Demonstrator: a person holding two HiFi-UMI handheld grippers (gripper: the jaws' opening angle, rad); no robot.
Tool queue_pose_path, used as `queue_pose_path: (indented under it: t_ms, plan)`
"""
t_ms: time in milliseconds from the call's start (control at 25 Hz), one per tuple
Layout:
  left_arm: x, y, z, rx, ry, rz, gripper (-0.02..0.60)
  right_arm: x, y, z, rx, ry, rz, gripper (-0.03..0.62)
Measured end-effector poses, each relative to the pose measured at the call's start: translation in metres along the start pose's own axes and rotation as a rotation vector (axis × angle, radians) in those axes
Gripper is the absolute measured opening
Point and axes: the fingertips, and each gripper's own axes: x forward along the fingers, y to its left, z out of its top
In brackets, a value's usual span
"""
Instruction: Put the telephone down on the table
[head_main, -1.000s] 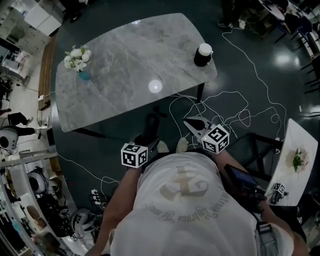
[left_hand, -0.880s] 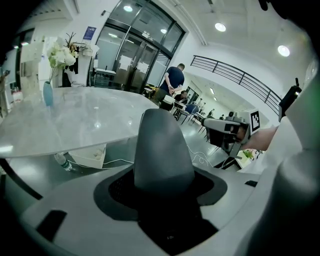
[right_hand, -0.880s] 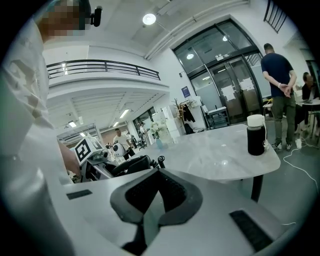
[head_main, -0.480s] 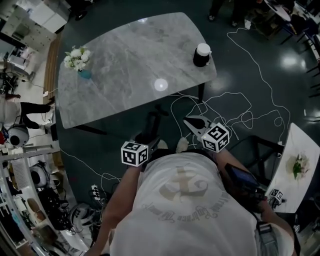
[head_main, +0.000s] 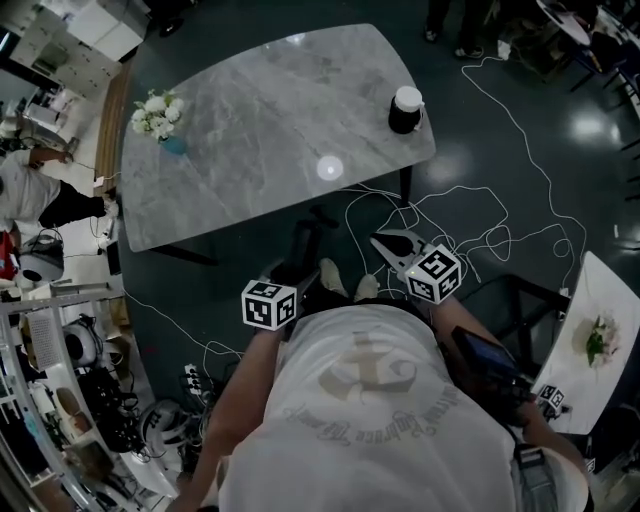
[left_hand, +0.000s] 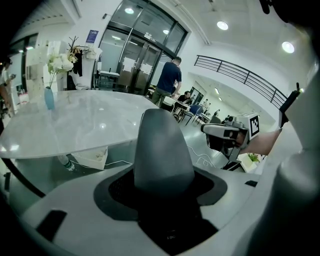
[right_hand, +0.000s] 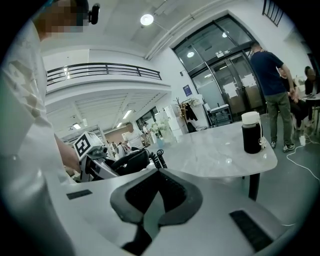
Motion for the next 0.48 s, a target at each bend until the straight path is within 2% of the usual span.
queue_pose_path:
  t_ms: [240, 480]
  plan:
    - [0.006, 0.005, 0.007, 0.009, 0.005, -0.001, 0.288, 0.004, -0.010, 0.004, 0.010, -0.013, -0.014, 0.015]
    - [0.022, 0.009, 0.022, 0.012, 0.010, -0.034, 0.288, 0.007, -0.023, 0.007, 0.021, 0.003, -0.038, 0.015]
